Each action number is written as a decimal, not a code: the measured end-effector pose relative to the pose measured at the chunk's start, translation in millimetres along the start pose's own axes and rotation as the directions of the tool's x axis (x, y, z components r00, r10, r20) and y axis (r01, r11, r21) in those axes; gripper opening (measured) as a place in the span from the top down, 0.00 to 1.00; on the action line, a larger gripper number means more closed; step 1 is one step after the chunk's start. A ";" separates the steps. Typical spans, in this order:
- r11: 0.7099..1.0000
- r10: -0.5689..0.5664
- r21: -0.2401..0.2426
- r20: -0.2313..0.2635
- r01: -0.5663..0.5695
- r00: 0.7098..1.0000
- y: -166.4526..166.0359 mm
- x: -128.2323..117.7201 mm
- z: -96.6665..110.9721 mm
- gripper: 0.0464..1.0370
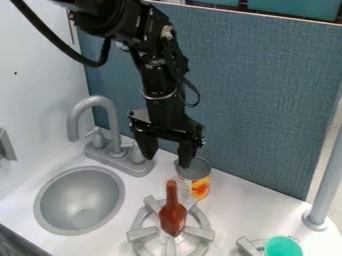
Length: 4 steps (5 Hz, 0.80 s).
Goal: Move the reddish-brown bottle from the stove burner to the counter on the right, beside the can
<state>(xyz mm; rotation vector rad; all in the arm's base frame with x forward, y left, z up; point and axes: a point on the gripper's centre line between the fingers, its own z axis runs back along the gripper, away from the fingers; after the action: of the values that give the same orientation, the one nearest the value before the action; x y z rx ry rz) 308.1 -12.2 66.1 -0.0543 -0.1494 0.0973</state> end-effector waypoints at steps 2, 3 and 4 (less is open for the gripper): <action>0.999 -0.040 0.006 -0.037 0.041 0.999 1.4 -2.5 -24.0 0.04; 0.999 -0.043 0.030 -0.062 0.045 0.997 4.9 0.0 -40.6 0.04; 0.996 -0.056 0.056 -0.135 0.065 0.989 2.5 6.4 -66.3 0.04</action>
<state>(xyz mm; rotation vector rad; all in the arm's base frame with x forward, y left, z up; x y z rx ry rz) 324.2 -12.2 1.4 0.0037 -0.0141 0.0373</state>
